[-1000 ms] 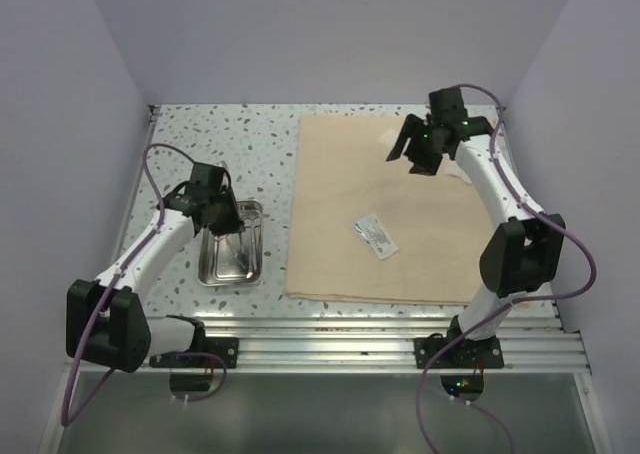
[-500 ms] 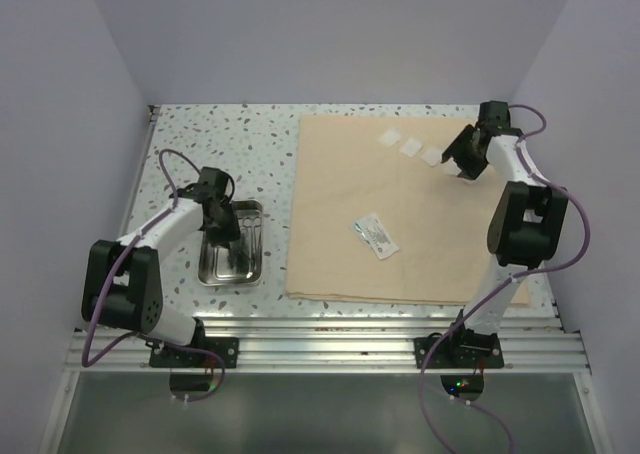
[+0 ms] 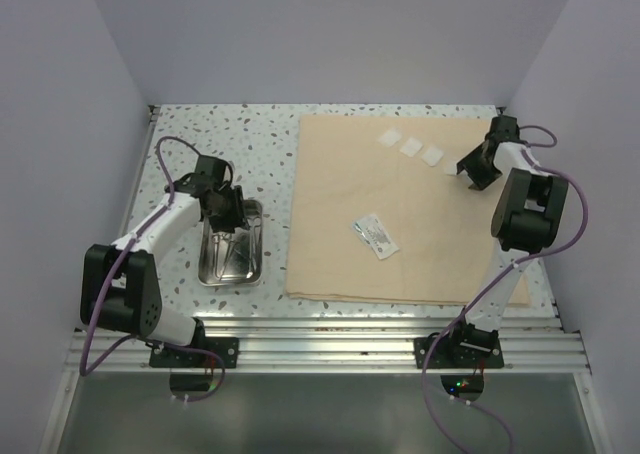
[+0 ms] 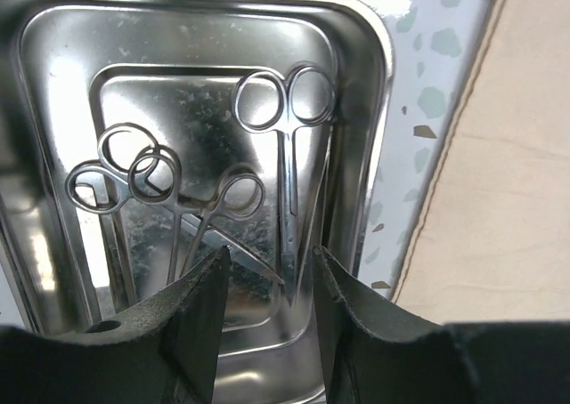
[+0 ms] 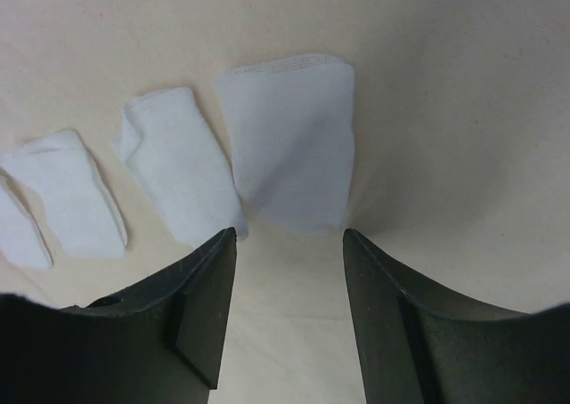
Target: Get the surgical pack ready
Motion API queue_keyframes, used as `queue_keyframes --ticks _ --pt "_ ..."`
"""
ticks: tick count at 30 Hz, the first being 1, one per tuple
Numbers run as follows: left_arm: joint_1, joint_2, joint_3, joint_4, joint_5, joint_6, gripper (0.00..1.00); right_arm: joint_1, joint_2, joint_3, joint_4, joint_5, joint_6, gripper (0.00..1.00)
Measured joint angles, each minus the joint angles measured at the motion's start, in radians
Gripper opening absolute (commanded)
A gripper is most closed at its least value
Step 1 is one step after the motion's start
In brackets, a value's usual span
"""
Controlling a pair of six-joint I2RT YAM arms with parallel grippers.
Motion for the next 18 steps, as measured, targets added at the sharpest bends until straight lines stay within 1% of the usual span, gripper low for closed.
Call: queue_keyframes --ticks 9,18 --pt "0.0 -0.001 0.036 0.01 0.046 0.017 0.46 -0.027 0.028 0.033 0.014 -0.001 0.038 0.52" --pt "0.0 0.028 0.064 0.009 0.056 0.023 0.46 -0.034 0.044 0.047 0.01 -0.001 0.062 0.5"
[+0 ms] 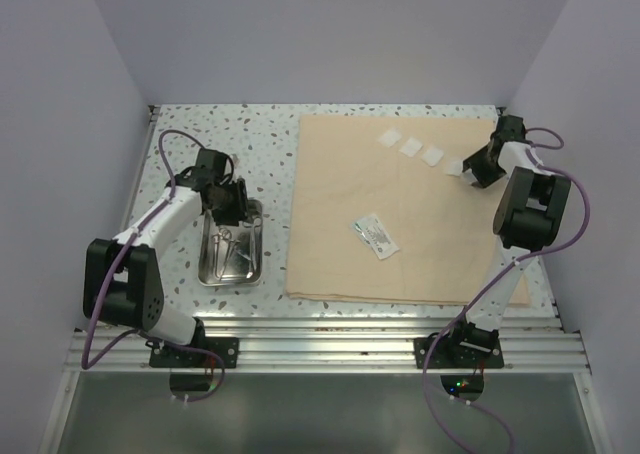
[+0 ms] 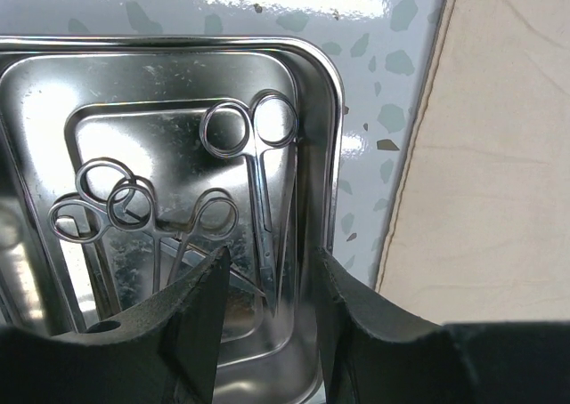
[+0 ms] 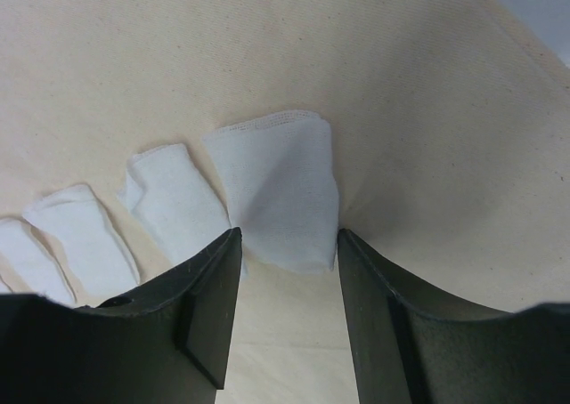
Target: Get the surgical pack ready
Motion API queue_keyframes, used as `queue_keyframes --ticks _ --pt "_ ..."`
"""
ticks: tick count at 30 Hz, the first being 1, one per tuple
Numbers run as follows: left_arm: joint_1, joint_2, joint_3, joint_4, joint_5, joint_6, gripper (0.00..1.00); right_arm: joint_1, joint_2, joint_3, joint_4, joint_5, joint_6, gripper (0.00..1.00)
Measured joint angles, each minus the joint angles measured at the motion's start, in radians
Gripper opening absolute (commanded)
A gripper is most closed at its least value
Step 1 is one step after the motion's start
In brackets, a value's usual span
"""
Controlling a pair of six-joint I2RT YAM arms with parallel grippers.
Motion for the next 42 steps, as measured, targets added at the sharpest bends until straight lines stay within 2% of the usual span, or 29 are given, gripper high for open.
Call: queue_keyframes --ticks 5,8,9,11,12,18,22,27,42 --pt "0.0 0.014 0.005 -0.003 0.0 0.001 0.46 -0.003 0.002 0.0 -0.001 0.0 0.0 0.43" --pt "0.0 0.017 0.014 -0.003 0.0 0.001 0.46 -0.006 0.002 -0.003 0.0 0.0 0.004 0.31" --pt "0.0 0.017 0.016 -0.003 0.0 0.001 0.46 -0.007 0.002 -0.003 0.0 -0.001 0.008 0.22" --pt "0.0 0.018 0.019 -0.003 0.002 0.001 0.46 -0.009 0.002 -0.006 0.0 -0.001 0.017 0.1" --pt "0.0 0.018 0.02 -0.003 0.003 0.001 0.46 -0.01 0.002 -0.006 0.0 0.0 0.02 0.0" --pt "0.0 0.023 0.02 -0.003 0.006 0.001 0.46 -0.011 -0.005 -0.01 0.006 0.033 0.034 0.0" --pt "0.0 0.029 0.02 -0.003 0.011 0.001 0.46 -0.011 -0.064 -0.039 0.023 0.061 0.033 0.0" --pt "0.0 0.04 0.02 -0.002 0.023 0.001 0.46 -0.01 -0.095 0.002 0.037 0.049 0.034 0.0" --pt "0.0 0.048 0.026 0.0 0.025 0.001 0.46 0.042 -0.039 0.102 0.082 -0.111 0.033 0.0"
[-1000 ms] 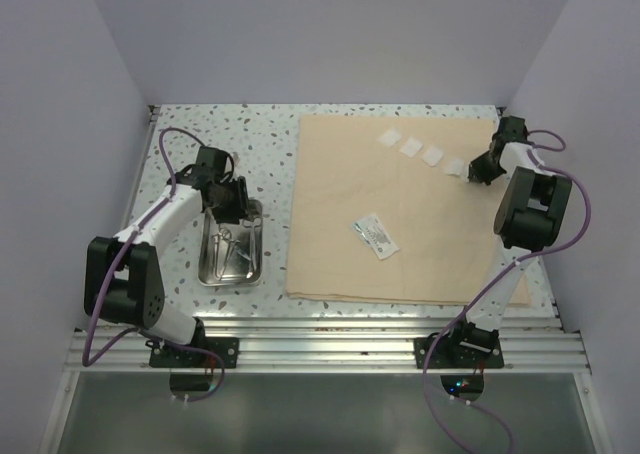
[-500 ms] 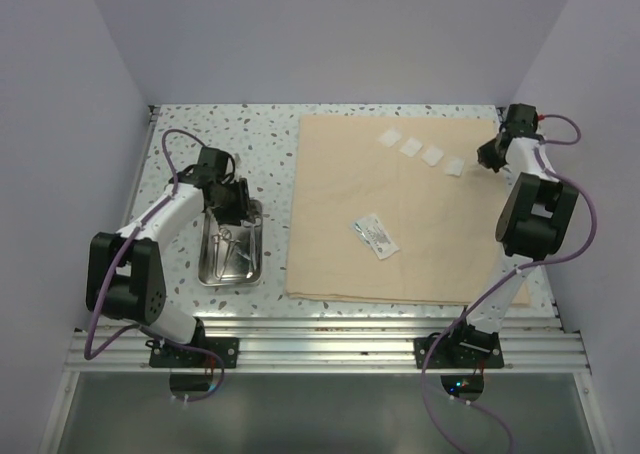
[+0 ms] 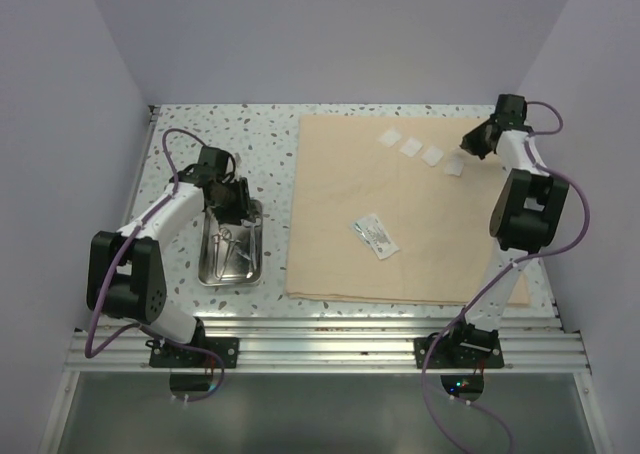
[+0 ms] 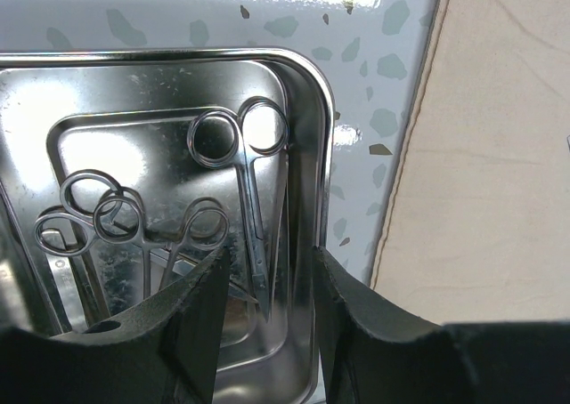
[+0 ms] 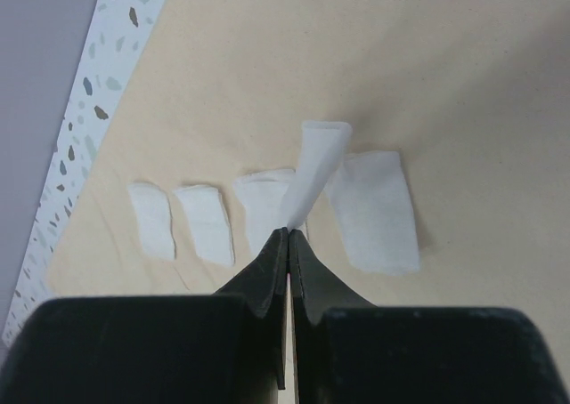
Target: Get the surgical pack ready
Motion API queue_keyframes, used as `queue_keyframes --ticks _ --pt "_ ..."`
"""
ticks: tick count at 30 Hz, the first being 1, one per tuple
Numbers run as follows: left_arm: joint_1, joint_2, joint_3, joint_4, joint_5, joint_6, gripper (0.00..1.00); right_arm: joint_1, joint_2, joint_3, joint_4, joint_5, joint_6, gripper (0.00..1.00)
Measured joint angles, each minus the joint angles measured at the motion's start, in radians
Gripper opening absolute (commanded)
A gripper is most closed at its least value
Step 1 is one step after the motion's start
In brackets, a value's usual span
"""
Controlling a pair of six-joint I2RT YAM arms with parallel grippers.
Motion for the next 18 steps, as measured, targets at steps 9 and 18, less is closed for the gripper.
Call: queue_keyframes --ticks 9,18 --pt "0.0 0.0 0.001 0.0 0.0 0.0 0.46 0.005 0.043 0.014 0.006 -0.023 -0.006 0.0" --pt "0.0 0.002 0.013 0.0 0.0 0.001 0.46 0.005 0.056 -0.027 0.027 -0.03 -0.012 0.0"
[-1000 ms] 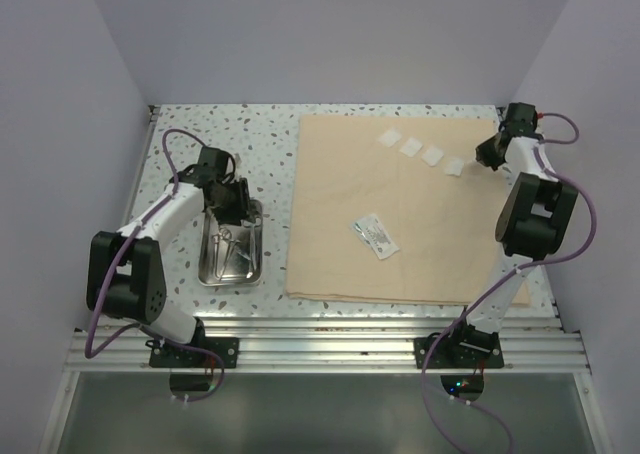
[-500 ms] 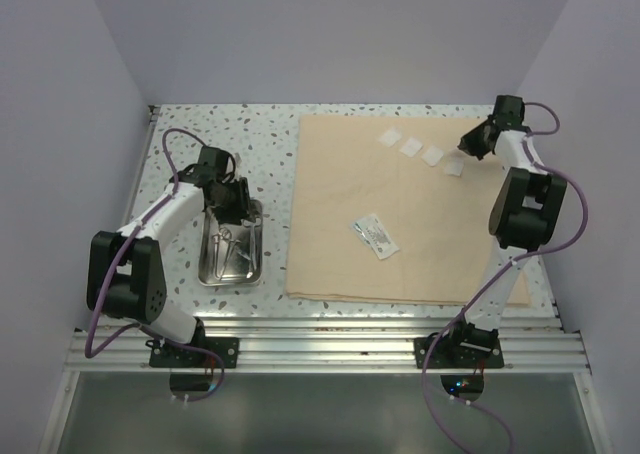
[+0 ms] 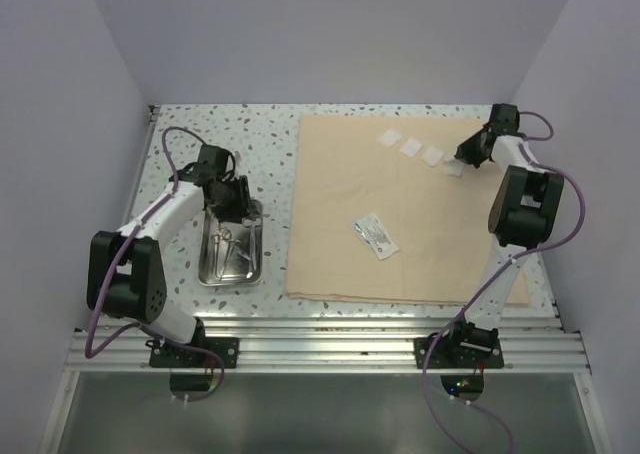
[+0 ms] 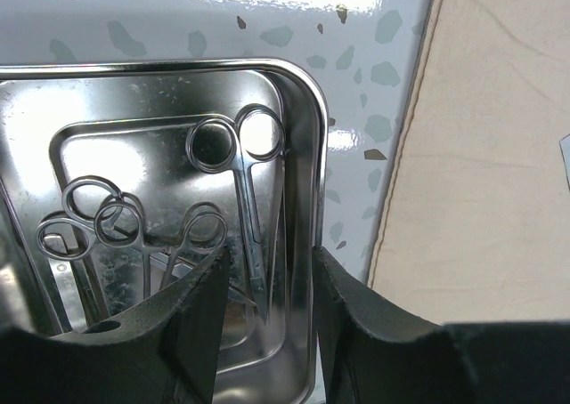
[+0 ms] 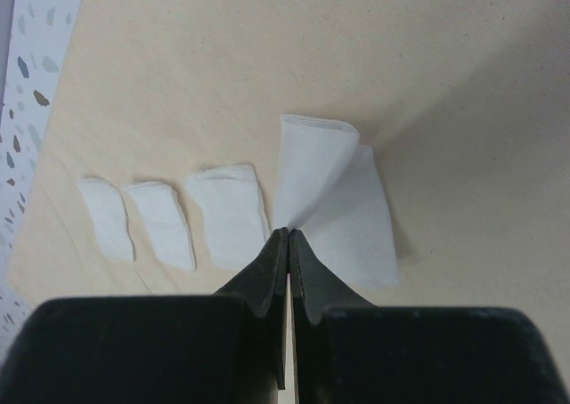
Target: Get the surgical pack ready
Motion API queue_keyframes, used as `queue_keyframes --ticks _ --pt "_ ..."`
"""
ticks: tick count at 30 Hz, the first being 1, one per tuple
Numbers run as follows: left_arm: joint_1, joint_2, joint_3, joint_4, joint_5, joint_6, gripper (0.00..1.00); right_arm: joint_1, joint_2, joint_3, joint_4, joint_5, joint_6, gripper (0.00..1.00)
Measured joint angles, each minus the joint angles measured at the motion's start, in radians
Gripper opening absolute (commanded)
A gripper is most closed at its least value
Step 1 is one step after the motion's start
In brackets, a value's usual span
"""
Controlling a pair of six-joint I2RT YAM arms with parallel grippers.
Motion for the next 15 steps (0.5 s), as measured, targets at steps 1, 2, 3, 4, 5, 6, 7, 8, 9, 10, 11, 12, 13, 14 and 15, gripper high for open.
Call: queue_keyframes --ticks 1,2,3,4,5,6,7,8,9,10,11,12,13,14,15 --pt "0.0 0.0 0.001 0.0 0.0 0.0 0.46 0.0 0.003 -0.001 0.0 0.0 -0.001 0.0" --pt "0.0 0.0 0.002 0.0 0.0 0.0 0.46 0.0 0.003 -0.004 -0.001 0.0 -0.003 0.0" --pt "0.0 0.0 0.002 0.0 0.0 0.0 0.46 0.0 0.003 -0.006 -0.002 0.0 -0.003 0.0" --pt "0.0 0.0 0.002 0.0 0.0 0.0 0.46 0.0 0.003 -0.006 -0.002 0.0 -0.004 0.0" --pt "0.0 0.0 0.002 0.0 0.0 0.0 0.46 0.0 0.003 -0.006 -0.002 0.0 -0.006 0.0" --pt "0.0 0.0 0.002 0.0 0.0 0.0 0.46 0.0 0.003 -0.006 -0.003 0.001 -0.007 0.0" --pt "0.0 0.0 0.002 0.0 0.0 0.0 0.46 0.0 0.003 -0.006 -0.003 0.001 -0.01 0.0" --pt "0.0 0.0 0.002 0.0 0.0 0.0 0.46 0.0 0.003 -0.007 -0.004 0.002 -0.012 0.0" --pt "0.0 0.0 0.002 0.0 0.0 0.0 0.46 0.0 0.003 -0.008 -0.004 0.002 -0.014 0.0" --pt "0.0 0.0 0.002 0.0 0.0 0.0 0.46 0.0 0.003 -0.011 -0.004 0.005 -0.017 0.0" --pt "0.0 0.0 0.002 0.0 0.0 0.0 0.46 0.0 0.003 -0.013 -0.008 0.006 -0.019 0.0" --pt "0.0 0.0 0.002 0.0 0.0 0.0 0.46 -0.001 0.003 -0.013 -0.014 0.008 -0.022 0.0" --pt "0.0 0.0 0.002 0.0 0.0 0.0 0.46 -0.001 0.003 -0.014 -0.021 0.008 -0.024 0.0" --pt "0.0 0.0 0.002 0.0 0.0 0.001 0.46 -0.001 0.003 -0.014 -0.025 0.008 -0.026 0.0" --pt "0.0 0.0 0.002 0.0 0.0 0.001 0.46 -0.002 0.003 -0.014 -0.03 0.008 -0.03 0.0"
